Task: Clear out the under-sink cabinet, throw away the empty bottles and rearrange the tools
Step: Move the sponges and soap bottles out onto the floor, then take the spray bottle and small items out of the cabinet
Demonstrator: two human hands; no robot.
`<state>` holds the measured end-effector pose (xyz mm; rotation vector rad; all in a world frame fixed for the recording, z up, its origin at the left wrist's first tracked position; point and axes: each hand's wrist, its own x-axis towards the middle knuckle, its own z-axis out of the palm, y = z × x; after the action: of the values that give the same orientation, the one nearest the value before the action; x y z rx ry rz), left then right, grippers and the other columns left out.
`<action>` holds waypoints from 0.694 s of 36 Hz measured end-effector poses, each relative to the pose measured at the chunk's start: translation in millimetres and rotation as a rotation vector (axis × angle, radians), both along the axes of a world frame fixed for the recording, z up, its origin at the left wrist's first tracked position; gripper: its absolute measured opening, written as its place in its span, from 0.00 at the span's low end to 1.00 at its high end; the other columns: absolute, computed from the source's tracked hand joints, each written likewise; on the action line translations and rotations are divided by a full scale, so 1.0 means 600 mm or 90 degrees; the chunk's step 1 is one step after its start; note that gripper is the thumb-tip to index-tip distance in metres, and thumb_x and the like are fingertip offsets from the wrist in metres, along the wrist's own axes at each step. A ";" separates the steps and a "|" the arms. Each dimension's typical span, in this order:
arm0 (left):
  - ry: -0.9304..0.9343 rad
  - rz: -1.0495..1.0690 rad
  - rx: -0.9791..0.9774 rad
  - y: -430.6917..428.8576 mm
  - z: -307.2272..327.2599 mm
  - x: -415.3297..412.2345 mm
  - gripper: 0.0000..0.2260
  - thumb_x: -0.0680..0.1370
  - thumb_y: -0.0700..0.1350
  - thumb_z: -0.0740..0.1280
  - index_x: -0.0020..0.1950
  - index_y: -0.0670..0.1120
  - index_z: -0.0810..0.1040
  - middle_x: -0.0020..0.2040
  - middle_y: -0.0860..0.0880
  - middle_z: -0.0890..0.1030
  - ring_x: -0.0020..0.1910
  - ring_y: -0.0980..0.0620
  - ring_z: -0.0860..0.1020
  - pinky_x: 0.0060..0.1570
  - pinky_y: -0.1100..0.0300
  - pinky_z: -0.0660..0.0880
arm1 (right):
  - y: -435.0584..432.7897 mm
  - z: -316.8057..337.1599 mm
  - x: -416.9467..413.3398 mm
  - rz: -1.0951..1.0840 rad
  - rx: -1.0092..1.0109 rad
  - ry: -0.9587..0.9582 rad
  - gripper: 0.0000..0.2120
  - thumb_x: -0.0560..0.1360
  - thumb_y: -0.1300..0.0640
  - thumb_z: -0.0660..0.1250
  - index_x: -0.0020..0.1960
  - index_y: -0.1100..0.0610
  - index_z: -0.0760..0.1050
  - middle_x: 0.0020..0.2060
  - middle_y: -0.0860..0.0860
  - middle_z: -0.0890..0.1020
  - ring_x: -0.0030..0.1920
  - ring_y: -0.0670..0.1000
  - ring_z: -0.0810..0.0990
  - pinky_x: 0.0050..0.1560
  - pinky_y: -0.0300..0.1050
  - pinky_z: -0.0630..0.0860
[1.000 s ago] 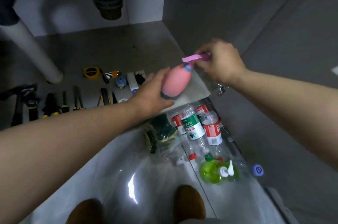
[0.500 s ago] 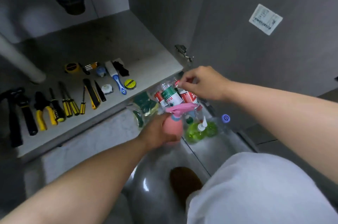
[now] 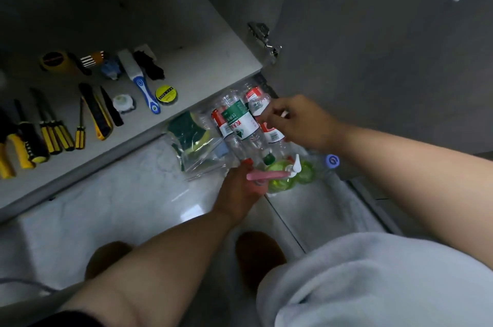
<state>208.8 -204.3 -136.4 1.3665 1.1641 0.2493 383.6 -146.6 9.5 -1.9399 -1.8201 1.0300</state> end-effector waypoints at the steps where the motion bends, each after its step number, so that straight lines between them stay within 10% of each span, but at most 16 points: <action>1: 0.005 0.000 -0.003 0.001 -0.001 -0.002 0.21 0.78 0.46 0.70 0.71 0.49 0.74 0.67 0.47 0.79 0.67 0.46 0.77 0.68 0.47 0.73 | 0.001 -0.003 0.000 -0.001 -0.001 0.005 0.10 0.80 0.63 0.64 0.53 0.60 0.84 0.42 0.52 0.84 0.32 0.34 0.76 0.36 0.29 0.73; 7: 0.060 -0.132 0.075 0.025 0.014 -0.045 0.26 0.72 0.36 0.77 0.69 0.39 0.74 0.60 0.47 0.79 0.54 0.57 0.77 0.46 0.78 0.71 | 0.005 0.002 -0.014 0.014 -0.010 -0.012 0.09 0.79 0.61 0.65 0.47 0.52 0.83 0.36 0.42 0.82 0.31 0.34 0.78 0.33 0.27 0.71; 12: 0.201 -0.246 0.199 0.080 0.092 -0.103 0.16 0.77 0.47 0.73 0.63 0.47 0.78 0.58 0.48 0.80 0.56 0.49 0.78 0.56 0.59 0.75 | 0.014 0.033 -0.055 0.072 -0.034 -0.091 0.08 0.78 0.56 0.65 0.48 0.54 0.83 0.41 0.49 0.85 0.33 0.39 0.79 0.41 0.41 0.79; 25: 0.484 -0.263 0.375 0.201 0.328 -0.427 0.11 0.80 0.49 0.65 0.62 0.53 0.77 0.57 0.49 0.81 0.56 0.47 0.79 0.55 0.55 0.77 | 0.063 0.115 -0.291 0.332 -0.079 -0.287 0.08 0.78 0.55 0.64 0.55 0.53 0.79 0.53 0.52 0.82 0.51 0.53 0.78 0.51 0.42 0.73</action>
<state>-47.7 -83.7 60.4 2.3038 1.4340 -0.2828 208.8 -109.1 78.4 -1.9249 -2.6724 0.9036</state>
